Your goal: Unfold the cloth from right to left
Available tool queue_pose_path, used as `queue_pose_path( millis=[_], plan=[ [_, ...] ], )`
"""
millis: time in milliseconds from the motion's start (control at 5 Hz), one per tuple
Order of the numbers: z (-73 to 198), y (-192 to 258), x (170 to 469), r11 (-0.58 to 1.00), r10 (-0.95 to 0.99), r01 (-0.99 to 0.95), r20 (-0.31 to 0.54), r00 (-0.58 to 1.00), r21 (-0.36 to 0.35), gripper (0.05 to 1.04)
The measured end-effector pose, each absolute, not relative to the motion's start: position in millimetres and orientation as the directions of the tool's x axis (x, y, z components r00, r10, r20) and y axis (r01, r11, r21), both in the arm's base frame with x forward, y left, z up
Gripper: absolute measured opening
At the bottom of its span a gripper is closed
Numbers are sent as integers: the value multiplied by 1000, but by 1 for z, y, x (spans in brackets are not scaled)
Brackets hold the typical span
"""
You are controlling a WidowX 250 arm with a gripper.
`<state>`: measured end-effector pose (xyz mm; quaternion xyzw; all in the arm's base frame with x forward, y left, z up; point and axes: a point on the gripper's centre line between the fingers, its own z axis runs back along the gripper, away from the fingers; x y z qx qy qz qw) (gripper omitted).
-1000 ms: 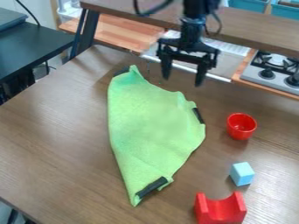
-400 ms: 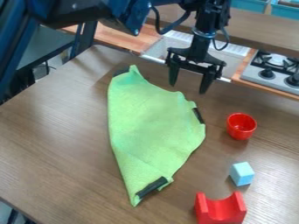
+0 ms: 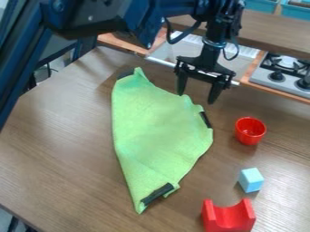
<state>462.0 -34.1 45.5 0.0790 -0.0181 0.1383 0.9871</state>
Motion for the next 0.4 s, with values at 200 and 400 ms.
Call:
queue_pose_path(
  millis=[200,400],
  plan=[
    [43,-44,463,952,249,-259,80,965,162,1000],
    [40,-51,463,955,234,-245,87,968,167,1000]
  ],
)
